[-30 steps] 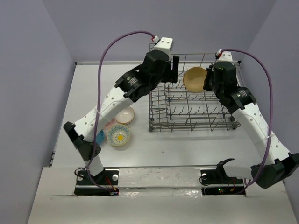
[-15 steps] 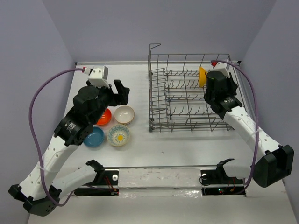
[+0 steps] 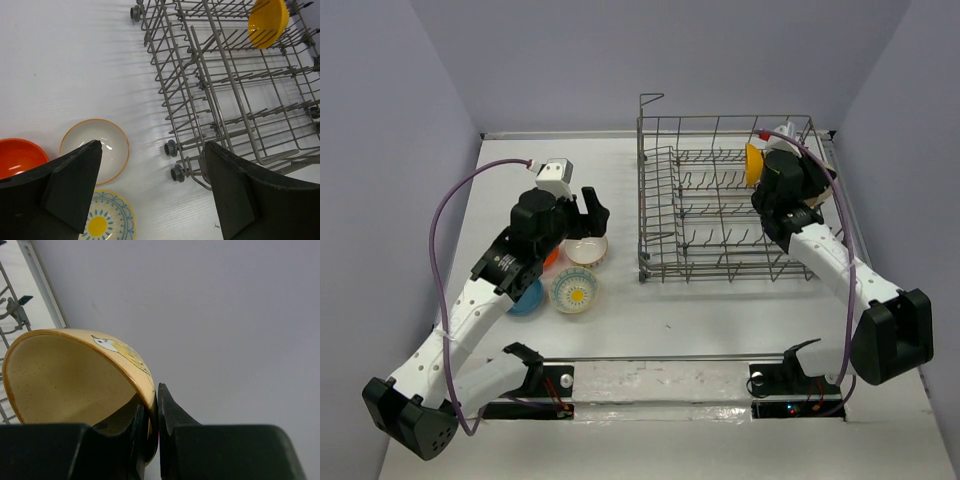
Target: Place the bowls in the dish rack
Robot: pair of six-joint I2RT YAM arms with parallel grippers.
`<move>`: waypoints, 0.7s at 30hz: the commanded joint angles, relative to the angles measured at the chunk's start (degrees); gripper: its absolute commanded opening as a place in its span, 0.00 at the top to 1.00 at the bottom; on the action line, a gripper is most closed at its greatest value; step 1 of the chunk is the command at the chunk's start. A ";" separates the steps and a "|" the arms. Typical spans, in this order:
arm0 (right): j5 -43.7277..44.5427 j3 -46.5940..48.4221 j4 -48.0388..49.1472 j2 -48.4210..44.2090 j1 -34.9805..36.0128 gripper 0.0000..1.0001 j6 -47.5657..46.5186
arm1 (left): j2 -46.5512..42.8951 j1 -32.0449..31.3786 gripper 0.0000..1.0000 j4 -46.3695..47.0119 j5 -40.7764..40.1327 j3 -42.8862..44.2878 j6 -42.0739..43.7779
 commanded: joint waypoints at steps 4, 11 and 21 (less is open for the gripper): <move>-1.12 -4.60 8.08 1.27 -2.05 0.99 -6.29 | -1.53 0.73 0.07 5.86 0.95 -1.08 -0.92; -3.41 -7.34 7.91 2.67 -2.58 0.99 -5.32 | -1.00 0.73 0.07 6.04 1.13 -1.78 -0.92; -2.63 -5.50 7.91 6.27 -6.53 0.99 -4.89 | -0.47 0.12 0.07 5.86 0.78 -2.31 -0.65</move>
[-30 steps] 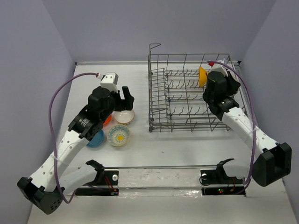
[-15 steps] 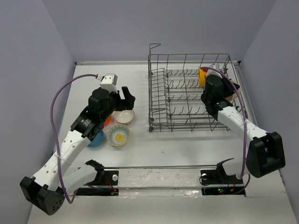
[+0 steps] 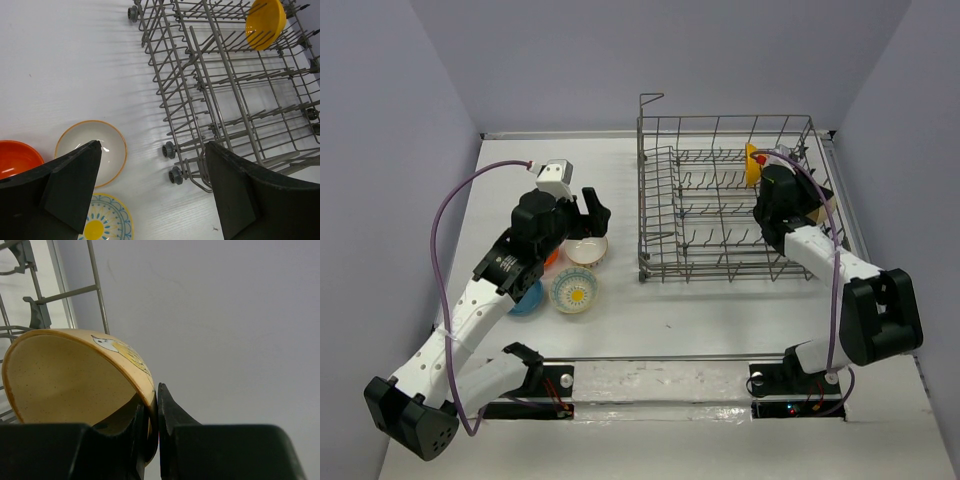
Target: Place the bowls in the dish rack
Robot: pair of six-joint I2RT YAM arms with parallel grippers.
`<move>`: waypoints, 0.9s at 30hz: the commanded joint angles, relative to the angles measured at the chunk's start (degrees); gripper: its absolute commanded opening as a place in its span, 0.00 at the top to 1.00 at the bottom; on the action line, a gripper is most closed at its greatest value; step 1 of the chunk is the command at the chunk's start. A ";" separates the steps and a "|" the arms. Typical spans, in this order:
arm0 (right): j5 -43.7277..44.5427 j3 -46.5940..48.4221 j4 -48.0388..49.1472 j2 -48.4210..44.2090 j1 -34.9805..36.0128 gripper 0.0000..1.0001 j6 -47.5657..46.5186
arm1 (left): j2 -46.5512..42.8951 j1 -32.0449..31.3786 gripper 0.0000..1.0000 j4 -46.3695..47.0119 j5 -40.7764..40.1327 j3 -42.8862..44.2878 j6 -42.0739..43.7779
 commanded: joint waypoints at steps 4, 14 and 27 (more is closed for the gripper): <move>2.14 3.16 4.98 1.85 -1.66 0.99 -0.01 | -0.12 -0.30 0.07 2.69 -0.07 -0.58 0.05; 3.46 4.48 4.80 6.06 -1.66 0.99 0.96 | 0.14 -0.30 0.07 2.69 -0.25 -0.76 0.13; 4.34 6.06 2.17 9.32 -1.66 0.99 3.07 | 0.49 -0.21 0.07 2.69 -0.16 -0.85 0.22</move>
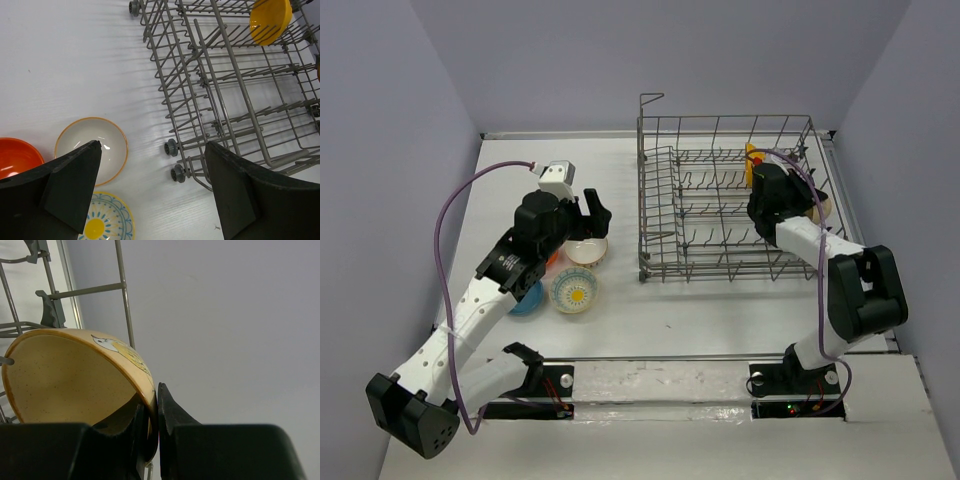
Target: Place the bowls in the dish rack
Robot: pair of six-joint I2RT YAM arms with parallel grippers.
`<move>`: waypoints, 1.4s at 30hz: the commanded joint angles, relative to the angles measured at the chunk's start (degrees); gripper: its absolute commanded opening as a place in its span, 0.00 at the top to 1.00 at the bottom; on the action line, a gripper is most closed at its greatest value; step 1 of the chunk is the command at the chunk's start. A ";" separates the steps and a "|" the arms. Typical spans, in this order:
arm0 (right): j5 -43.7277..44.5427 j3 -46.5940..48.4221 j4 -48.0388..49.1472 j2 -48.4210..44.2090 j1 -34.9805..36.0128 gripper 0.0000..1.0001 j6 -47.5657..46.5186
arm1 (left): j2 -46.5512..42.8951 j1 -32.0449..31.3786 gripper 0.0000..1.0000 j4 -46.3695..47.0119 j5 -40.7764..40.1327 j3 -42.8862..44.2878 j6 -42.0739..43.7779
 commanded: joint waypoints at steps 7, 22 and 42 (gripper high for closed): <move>2.18 4.87 -0.89 2.22 -0.13 0.98 3.82 | -0.12 -0.19 0.06 2.54 -0.03 -0.34 0.22; 1.30 7.77 -9.06 3.54 -0.13 0.75 10.06 | -0.56 -0.19 0.06 2.54 -0.12 -0.61 0.40; -1.60 12.07 -19.87 7.41 0.92 0.65 17.62 | -1.35 0.51 0.07 2.63 0.15 -0.96 0.40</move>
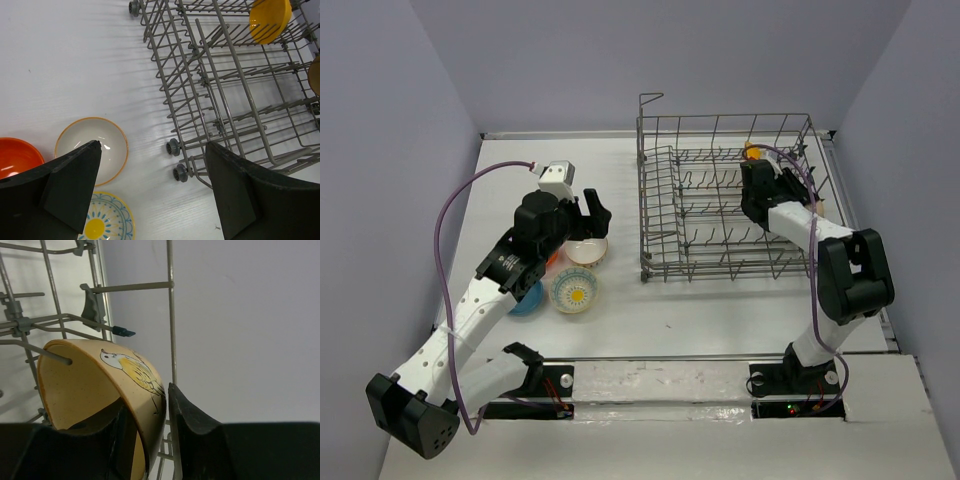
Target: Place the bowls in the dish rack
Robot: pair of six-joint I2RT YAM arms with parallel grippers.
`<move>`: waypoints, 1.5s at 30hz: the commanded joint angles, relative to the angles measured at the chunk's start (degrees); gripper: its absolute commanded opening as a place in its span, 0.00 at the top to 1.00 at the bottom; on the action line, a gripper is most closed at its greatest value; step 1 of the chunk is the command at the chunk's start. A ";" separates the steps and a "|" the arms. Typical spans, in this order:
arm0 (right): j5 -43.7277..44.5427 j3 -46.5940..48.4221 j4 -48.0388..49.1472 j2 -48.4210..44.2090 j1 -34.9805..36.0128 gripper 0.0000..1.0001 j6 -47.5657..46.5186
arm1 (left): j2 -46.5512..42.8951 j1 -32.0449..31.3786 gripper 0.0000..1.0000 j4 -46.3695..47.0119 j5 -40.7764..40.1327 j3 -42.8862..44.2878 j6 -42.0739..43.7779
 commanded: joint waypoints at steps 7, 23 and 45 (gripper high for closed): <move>-1.06 5.28 -5.94 2.32 0.64 0.64 5.15 | -1.57 0.47 0.06 2.58 0.24 -1.01 0.38; -6.77 9.68 -15.79 2.50 2.22 0.53 13.32 | -1.31 0.82 0.06 2.58 0.41 -1.01 0.46; -58.60 23.49 -36.45 -21.05 3.80 0.53 51.47 | 3.79 15.40 0.07 0.03 -3.28 -4.69 -9.90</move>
